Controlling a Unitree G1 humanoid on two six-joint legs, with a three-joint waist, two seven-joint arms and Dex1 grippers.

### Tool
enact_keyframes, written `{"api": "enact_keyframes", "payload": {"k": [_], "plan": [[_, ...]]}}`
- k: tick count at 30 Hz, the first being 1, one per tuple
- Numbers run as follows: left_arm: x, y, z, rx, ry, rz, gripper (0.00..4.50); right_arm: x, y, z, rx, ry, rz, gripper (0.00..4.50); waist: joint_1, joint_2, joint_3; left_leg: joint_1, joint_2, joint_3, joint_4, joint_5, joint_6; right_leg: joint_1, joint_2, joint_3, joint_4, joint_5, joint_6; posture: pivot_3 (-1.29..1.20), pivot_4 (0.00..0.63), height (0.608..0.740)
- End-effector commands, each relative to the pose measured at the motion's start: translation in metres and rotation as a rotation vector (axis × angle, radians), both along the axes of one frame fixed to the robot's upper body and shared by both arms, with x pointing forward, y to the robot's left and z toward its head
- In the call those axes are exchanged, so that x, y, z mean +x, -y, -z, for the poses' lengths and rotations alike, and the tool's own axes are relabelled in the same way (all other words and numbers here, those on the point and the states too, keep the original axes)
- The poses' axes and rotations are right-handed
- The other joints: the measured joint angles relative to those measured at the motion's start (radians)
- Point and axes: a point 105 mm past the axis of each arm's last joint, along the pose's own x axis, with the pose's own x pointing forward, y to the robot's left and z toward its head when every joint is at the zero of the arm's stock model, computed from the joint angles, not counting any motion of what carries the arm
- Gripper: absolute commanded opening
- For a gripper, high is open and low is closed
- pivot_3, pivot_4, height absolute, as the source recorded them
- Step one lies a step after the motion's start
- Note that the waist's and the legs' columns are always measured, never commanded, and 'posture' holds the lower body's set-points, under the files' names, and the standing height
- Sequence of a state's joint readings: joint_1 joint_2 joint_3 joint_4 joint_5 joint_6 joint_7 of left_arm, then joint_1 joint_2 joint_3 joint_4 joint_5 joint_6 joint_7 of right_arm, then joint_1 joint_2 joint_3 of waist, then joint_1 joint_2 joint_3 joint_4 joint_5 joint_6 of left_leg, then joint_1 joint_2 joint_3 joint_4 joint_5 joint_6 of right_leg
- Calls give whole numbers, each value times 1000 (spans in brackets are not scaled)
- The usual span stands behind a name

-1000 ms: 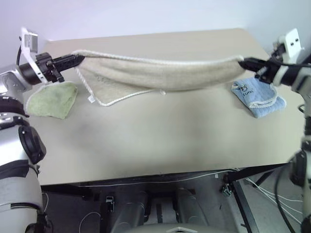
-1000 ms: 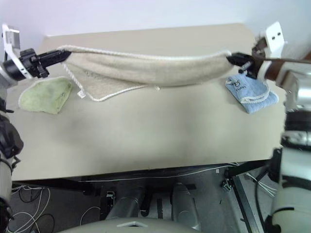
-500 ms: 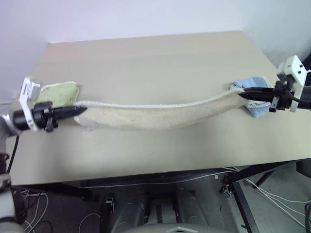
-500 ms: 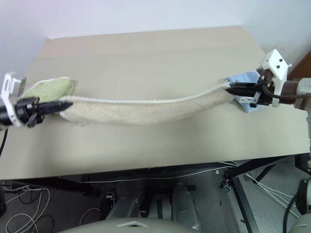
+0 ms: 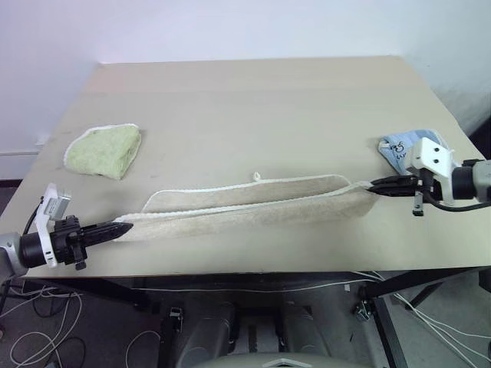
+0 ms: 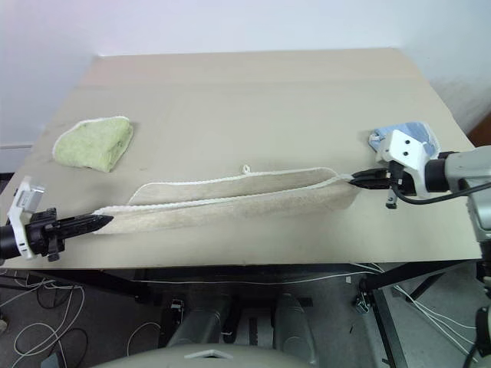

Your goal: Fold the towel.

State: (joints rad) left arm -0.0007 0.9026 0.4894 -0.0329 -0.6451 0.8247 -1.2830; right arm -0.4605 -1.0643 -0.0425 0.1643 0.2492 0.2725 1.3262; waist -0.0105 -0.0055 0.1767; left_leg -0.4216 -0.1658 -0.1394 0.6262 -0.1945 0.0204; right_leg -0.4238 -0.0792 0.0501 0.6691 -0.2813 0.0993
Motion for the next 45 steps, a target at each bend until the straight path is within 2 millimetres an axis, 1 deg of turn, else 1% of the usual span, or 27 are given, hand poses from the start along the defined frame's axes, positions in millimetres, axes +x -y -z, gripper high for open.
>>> {"api": "enact_keyframes", "payload": {"k": [1,3,4,8,10,12,14,16,19,23,26,30,34,40,43,45], "plan": [[11,1,-24,-40,112,-7,31,12,-3,-10,3,81,6,0,1,0,0,0,1,0,0,0,0,0,0,-1,-1,0,0,0,150,740],[15,3,-28,-40,119,-7,31,22,-1,-10,11,104,51,0,0,0,0,0,1,0,-1,0,0,0,0,-1,-2,0,0,0,150,740],[16,3,-29,-31,123,-3,31,24,-1,-9,8,110,51,0,0,0,0,0,1,0,-2,0,1,-1,0,-1,-2,1,1,0,150,740],[21,0,-28,-22,115,-19,31,35,-4,-11,39,142,80,0,-4,0,0,0,1,1,-7,0,1,-1,0,-1,-3,3,4,0,150,740],[20,0,-25,-3,104,-10,31,40,-6,-15,69,177,97,0,-7,0,0,0,1,2,-10,0,0,-2,1,0,-3,3,4,0,150,740],[16,2,-24,5,88,1,31,41,-6,-16,88,185,105,0,-6,0,0,0,2,2,-11,0,0,-3,1,0,-3,2,4,0,150,740],[15,0,-24,-3,77,-10,31,39,-4,-12,83,174,110,0,-4,0,0,0,2,2,-12,0,0,-3,1,0,-4,2,4,0,150,740],[19,-5,-23,-11,70,-45,31,41,-4,-9,84,171,122,0,-3,0,0,0,2,2,-12,0,0,-2,1,0,-4,2,4,0,150,740],[29,-13,-20,-24,70,-115,31,42,-9,-7,100,161,105,0,0,0,0,0,2,2,-11,0,0,-1,1,0,-4,2,4,0,150,740],[56,-27,-21,-77,121,-277,31,42,-14,-5,95,148,77,0,-1,0,0,2,2,2,-11,0,0,0,1,0,-4,3,4,0,150,740],[63,-25,-17,-85,112,-290,31,40,-15,-2,82,127,52,0,-5,0,0,2,2,2,-11,0,0,0,1,0,-4,3,5,0,150,740],[62,-16,-9,-101,59,-244,31,46,-16,-2,66,143,58,0,-8,0,0,2,2,3,-12,0,0,-1,1,0,-4,3,5,0,150,740],[53,-6,-7,-132,0,-186,31,54,-21,-3,68,164,64,0,-7,0,0,2,2,3,-11,0,0,-1,1,0,-3,3,5,0,150,740],[41,-8,-2,-127,-84,-168,31,52,-21,0,58,143,51,0,-5,0,0,2,2,2,-12,0,0,-1,1,0,-3,3,5,0,150,740],[45,-15,3,-126,-94,-233,31,56,-23,0,55,150,53,0,-4,0,0,2,2,2,-11,0,0,-1,1,0,-3,3,5,0,150,740],[45,-15,11,-93,-100,-239,31,58,-26,1,55,151,44,0,-4,0,0,2,2,2,-11,0,0,-1,1,0,-3,3,5,0,150,740]]}}
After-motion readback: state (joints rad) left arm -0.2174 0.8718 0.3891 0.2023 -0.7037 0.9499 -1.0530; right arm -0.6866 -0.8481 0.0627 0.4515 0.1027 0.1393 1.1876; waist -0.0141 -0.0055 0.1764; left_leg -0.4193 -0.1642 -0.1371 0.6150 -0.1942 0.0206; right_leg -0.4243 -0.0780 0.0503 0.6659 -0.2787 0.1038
